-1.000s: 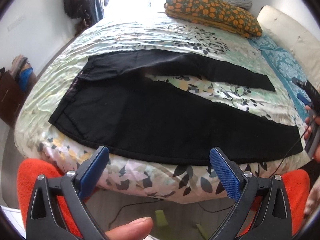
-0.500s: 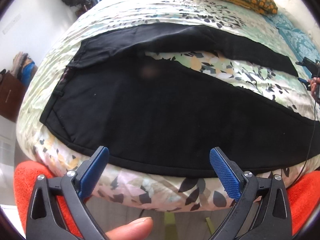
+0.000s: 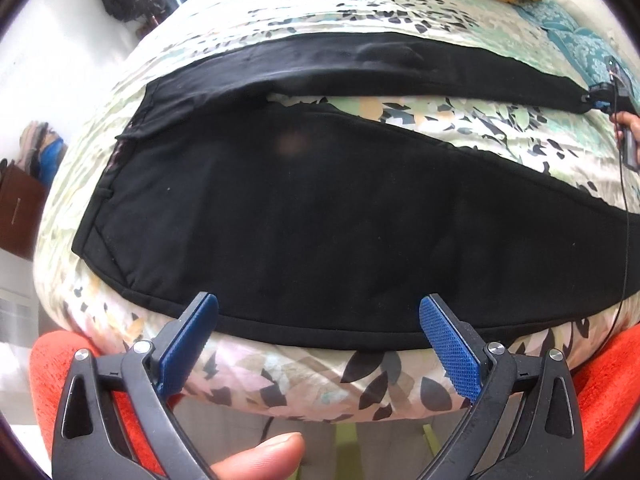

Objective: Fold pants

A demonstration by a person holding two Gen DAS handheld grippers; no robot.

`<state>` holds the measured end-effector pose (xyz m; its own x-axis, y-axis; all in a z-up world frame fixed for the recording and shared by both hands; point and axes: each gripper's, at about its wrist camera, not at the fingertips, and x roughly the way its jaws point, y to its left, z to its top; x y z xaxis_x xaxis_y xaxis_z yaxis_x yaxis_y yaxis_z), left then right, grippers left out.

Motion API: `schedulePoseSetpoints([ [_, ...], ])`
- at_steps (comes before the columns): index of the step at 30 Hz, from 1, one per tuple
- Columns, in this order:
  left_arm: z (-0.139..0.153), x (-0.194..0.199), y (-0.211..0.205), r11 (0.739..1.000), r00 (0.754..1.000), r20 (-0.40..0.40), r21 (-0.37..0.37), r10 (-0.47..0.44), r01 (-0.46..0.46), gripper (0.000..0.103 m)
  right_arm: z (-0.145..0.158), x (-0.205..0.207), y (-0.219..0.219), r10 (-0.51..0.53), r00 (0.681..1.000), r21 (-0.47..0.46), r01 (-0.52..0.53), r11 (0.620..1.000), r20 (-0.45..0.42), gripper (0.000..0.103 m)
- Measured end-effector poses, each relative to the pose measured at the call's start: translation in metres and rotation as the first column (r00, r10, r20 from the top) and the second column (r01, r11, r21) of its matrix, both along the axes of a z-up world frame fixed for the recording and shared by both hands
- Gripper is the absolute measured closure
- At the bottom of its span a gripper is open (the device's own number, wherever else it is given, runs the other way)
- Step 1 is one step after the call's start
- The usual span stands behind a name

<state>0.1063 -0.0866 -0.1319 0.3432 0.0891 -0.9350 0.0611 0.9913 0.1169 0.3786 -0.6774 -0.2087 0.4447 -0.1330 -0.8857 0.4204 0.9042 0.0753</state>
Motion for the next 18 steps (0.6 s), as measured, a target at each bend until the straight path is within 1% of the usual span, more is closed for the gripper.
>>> schedulePoseSetpoints([
  [2, 0.001, -0.001, 0.001, 1.000, 1.000, 0.005, 0.004, -0.002, 0.002, 0.002, -0.005, 0.002, 0.005, -0.007, 1.000, -0.012, 0.007, 1.000, -0.007, 0.084],
  [3, 0.001, 0.000, 0.002, 1.000, 1.000, 0.006, 0.005, -0.002, 0.002, 0.002, -0.008, 0.000, 0.004, -0.016, 1.000, 0.000, 0.016, 1.000, -0.007, 0.078],
  [5, 0.000, 0.000, 0.007, 1.000, 1.000, 0.008, 0.005, 0.013, -0.013, 0.002, -0.008, -0.009, 0.000, -0.052, 0.999, 0.013, 0.052, 0.999, -0.016, 0.045],
  [6, -0.001, 0.001, 0.011, 1.000, 1.000, 0.011, 0.000, 0.023, -0.023, 0.002, -0.005, -0.016, -0.001, -0.067, 0.998, 0.027, 0.067, 0.997, -0.015, 0.019],
  [7, -0.001, 0.002, 0.016, 0.999, 0.999, 0.018, -0.003, 0.038, -0.038, 0.002, 0.002, -0.027, -0.002, -0.083, 0.996, 0.041, 0.083, 0.996, 0.012, 0.016],
  [9, -0.002, 0.007, 0.029, 0.998, 0.997, 0.043, 0.001, 0.070, -0.070, 0.002, 0.023, -0.054, 0.007, -0.112, 0.991, 0.041, 0.110, 0.993, 0.073, 0.016],
  [11, -0.004, 0.016, 0.043, 0.995, 0.992, 0.077, 0.011, 0.096, -0.097, 0.002, 0.045, -0.082, 0.033, -0.078, 0.991, 0.028, 0.075, 0.997, 0.108, 0.016],
  [13, -0.007, 0.027, 0.054, 0.993, 0.989, 0.093, 0.023, 0.115, -0.118, 0.002, 0.063, -0.116, 0.075, 0.011, 0.990, 0.057, -0.019, 0.998, 0.140, 0.016],
  [14, -0.009, 0.034, 0.059, 0.993, 0.988, 0.102, 0.012, 0.119, -0.120, 0.002, 0.070, -0.134, 0.100, 0.057, 0.988, 0.090, -0.070, 0.994, 0.146, 0.016],
  [16, -0.014, 0.043, 0.063, 0.994, 0.986, 0.129, 0.008, 0.103, -0.105, 0.002, 0.075, -0.171, 0.156, 0.146, 0.977, 0.170, -0.172, 0.970, 0.157, 0.016],
  [17, -0.020, 0.047, 0.062, 0.996, 0.987, 0.138, 0.021, 0.085, -0.089, 0.002, 0.075, -0.187, 0.187, 0.199, 0.967, 0.197, -0.228, 0.954, 0.157, 0.016],
  [18, -0.028, 0.050, 0.062, 0.996, 0.988, 0.138, 0.038, 0.068, -0.074, 0.002, 0.071, -0.201, 0.217, 0.249, 0.957, 0.203, -0.277, 0.939, 0.152, 0.016],
])
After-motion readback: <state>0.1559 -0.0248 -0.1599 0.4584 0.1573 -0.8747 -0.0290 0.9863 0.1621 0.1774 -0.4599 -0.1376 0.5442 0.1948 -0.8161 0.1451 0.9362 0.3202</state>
